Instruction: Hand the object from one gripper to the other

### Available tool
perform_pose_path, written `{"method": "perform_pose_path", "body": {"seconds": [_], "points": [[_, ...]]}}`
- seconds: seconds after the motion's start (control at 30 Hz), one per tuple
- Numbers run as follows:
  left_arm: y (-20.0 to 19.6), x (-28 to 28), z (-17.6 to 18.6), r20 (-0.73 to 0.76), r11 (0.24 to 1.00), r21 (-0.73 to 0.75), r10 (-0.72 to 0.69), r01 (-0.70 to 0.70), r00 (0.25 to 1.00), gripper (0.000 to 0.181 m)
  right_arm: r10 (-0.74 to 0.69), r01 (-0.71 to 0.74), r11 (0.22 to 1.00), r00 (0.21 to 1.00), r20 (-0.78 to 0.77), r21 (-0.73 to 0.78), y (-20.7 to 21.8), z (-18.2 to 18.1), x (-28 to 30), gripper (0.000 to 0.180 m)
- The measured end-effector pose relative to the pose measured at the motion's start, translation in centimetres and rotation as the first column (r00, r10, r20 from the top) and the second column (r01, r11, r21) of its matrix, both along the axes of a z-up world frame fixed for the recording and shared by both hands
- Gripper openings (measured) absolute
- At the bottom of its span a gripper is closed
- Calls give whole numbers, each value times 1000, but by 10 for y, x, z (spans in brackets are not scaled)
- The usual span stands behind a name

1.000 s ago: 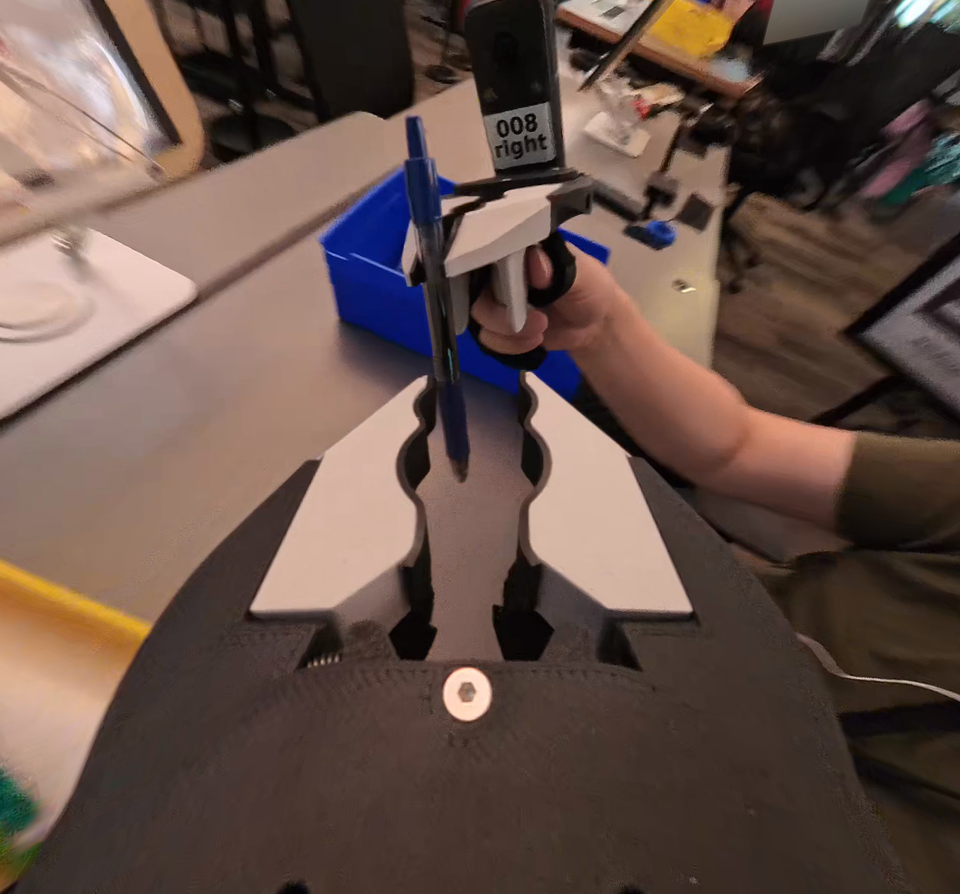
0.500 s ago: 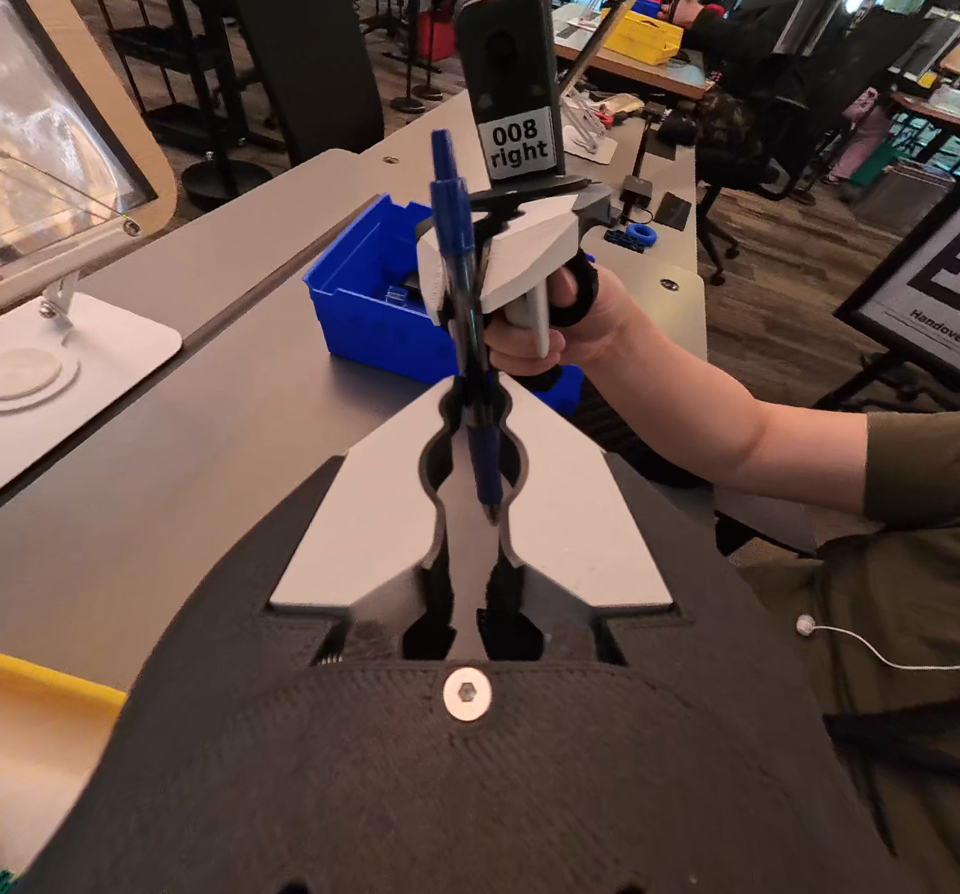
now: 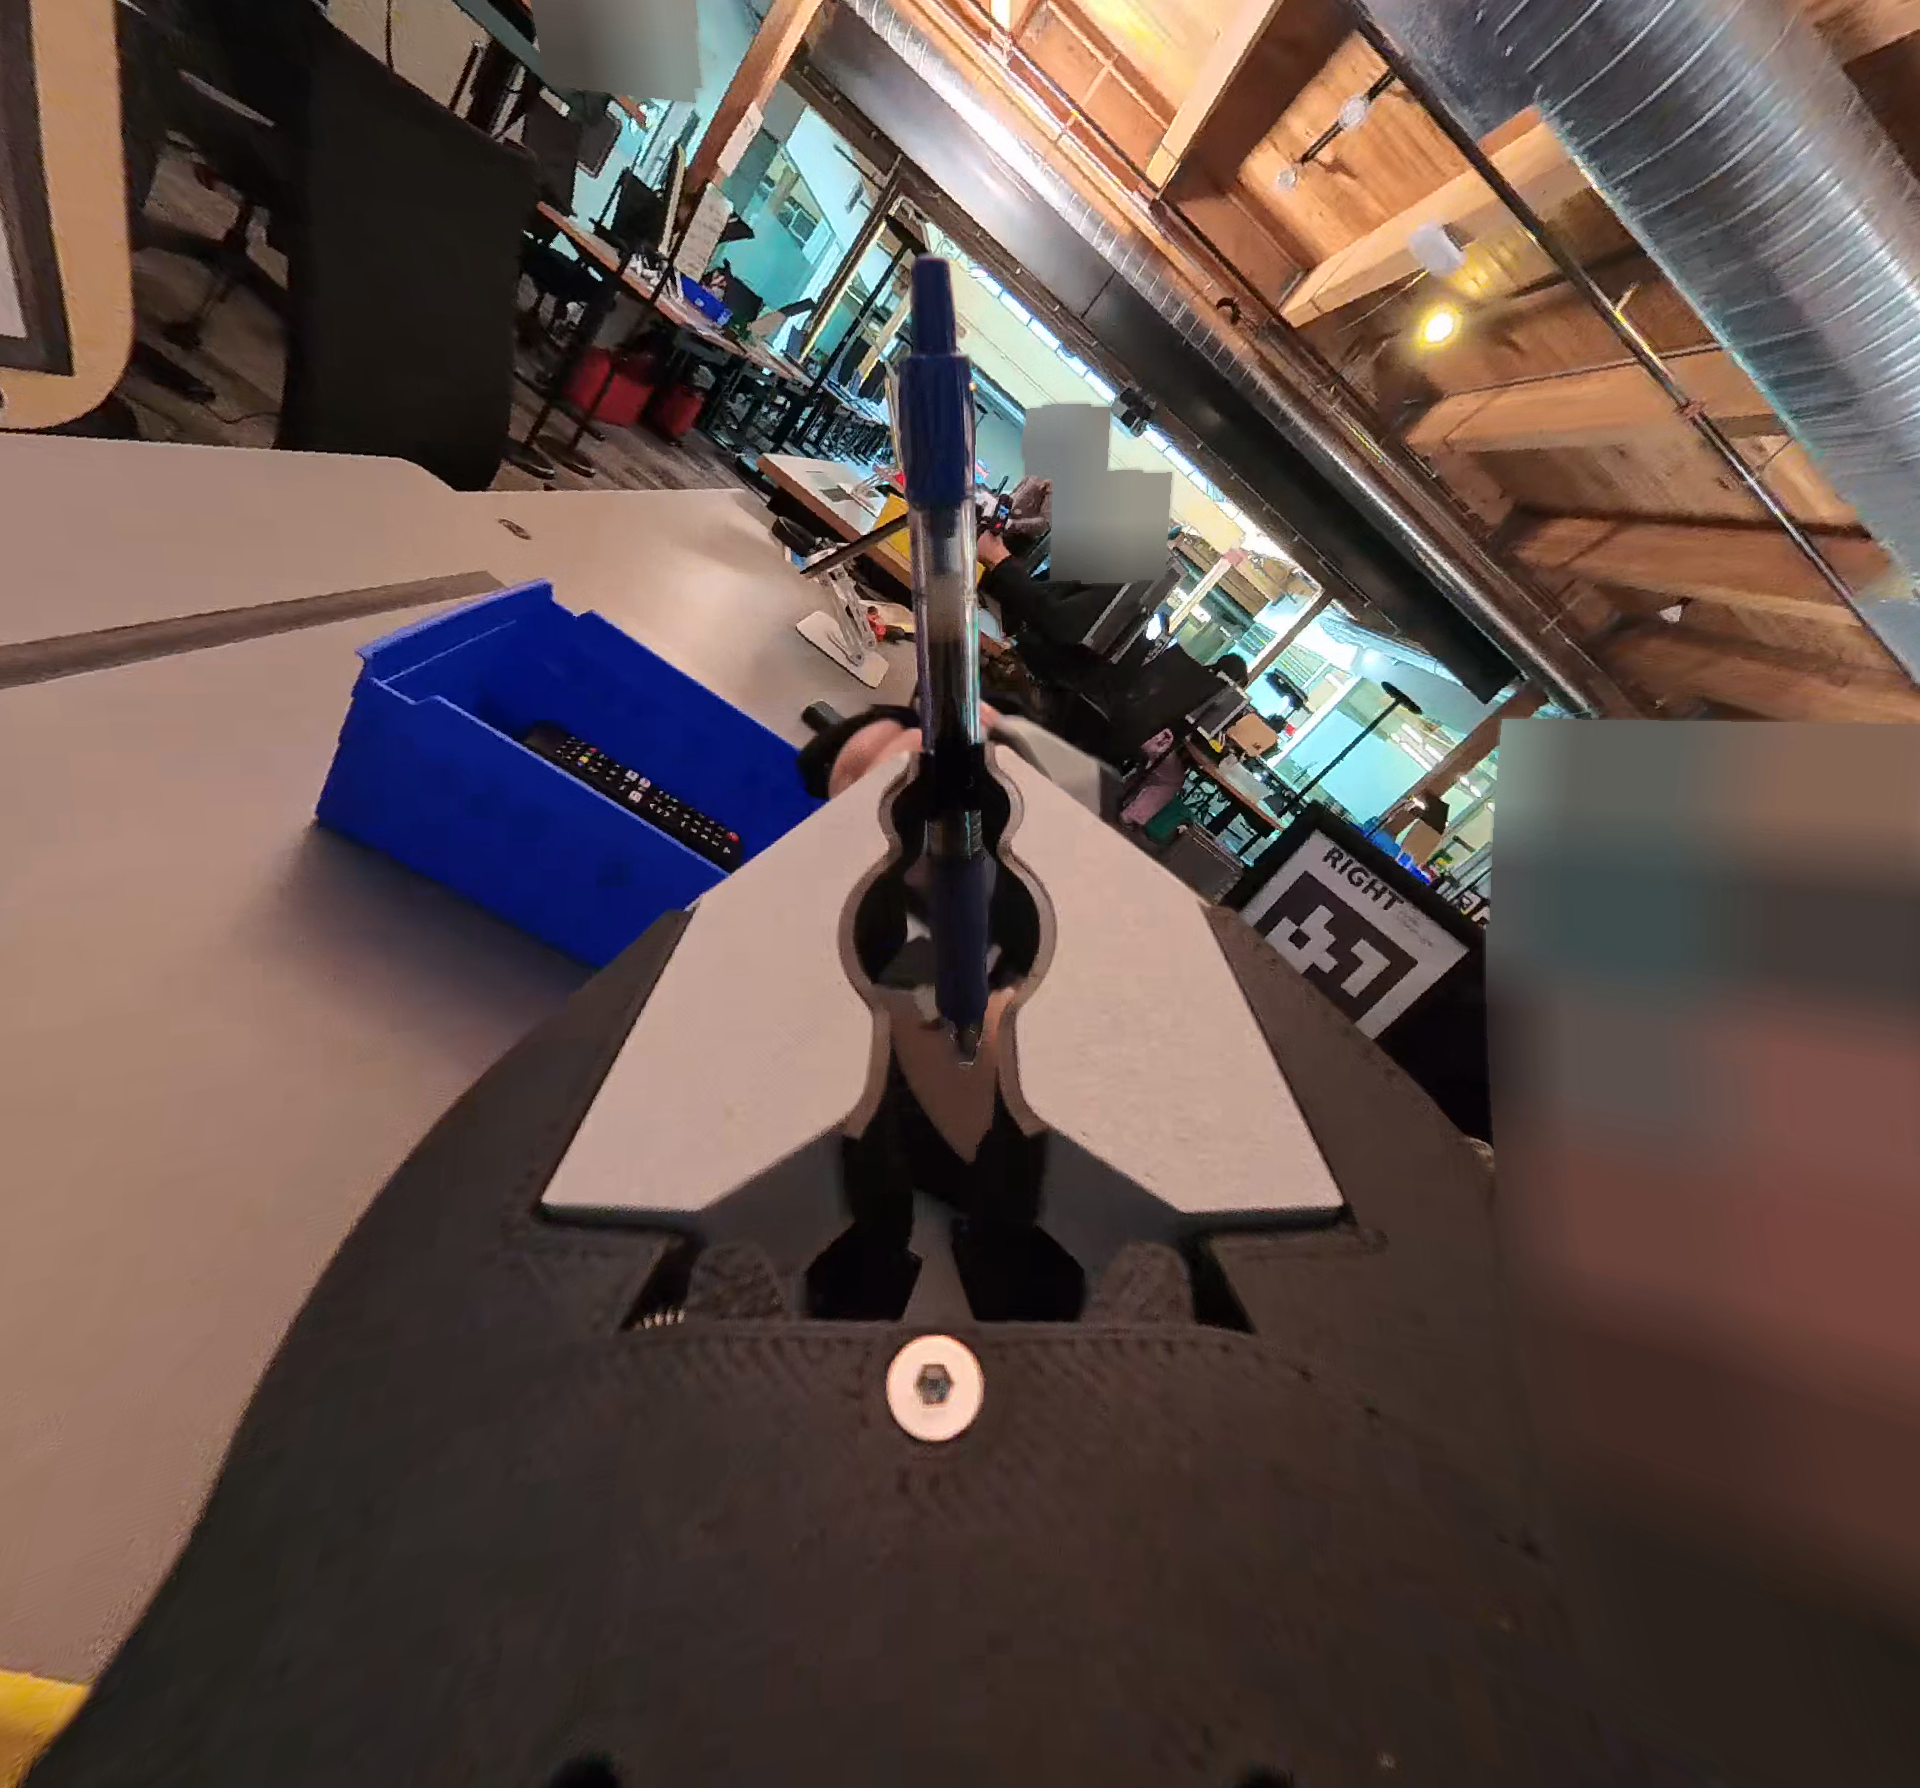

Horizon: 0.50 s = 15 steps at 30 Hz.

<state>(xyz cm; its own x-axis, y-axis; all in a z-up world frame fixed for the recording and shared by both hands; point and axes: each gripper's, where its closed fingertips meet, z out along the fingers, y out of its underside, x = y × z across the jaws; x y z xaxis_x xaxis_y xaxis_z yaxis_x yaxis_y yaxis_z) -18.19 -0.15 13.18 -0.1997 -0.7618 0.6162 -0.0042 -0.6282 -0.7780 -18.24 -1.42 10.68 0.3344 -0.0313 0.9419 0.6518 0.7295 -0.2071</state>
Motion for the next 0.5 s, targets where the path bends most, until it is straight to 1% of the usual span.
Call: {"method": "perform_pose_path", "body": {"seconds": [0.03,0.07,0.13,0.17,0.23,0.33,0.4,0.43,0.5], "points": [[1,1,-1,-5,1000,-3,3,-3,1000,8,-43,39,996,998,51,81,0,-3,-6,58],[1,2,-2,-10,1000,-4,3,-4,1000,8,-69,57,988,994,82,141,-2,-6,-12,51],[-2,3,-2,-6,1000,-13,-13,13,1000,7,-93,71,977,990,103,203,-4,-8,-18,41],[-5,4,-2,-6,1000,-15,-25,25,1000,7,-104,78,974,988,112,210,-3,-9,-20,38],[-9,8,-3,-19,999,-9,-40,40,999,8,-124,94,965,986,112,245,-5,-7,-22,38],[-13,12,-5,-28,998,-6,-57,57,998,11,-112,77,952,989,101,297,-14,-1,-27,35],[-15,13,-4,-25,998,-12,-68,68,997,15,-119,77,953,984,130,292,-13,-4,-29,25],[-14,13,-5,-32,998,-6,-62,62,998,17,-122,77,951,983,134,298,-14,-4,-29,23],[-9,14,-8,-58,1000,15,-23,24,998,21,-116,73,953,984,133,294,-16,-2,-29,16]]}}
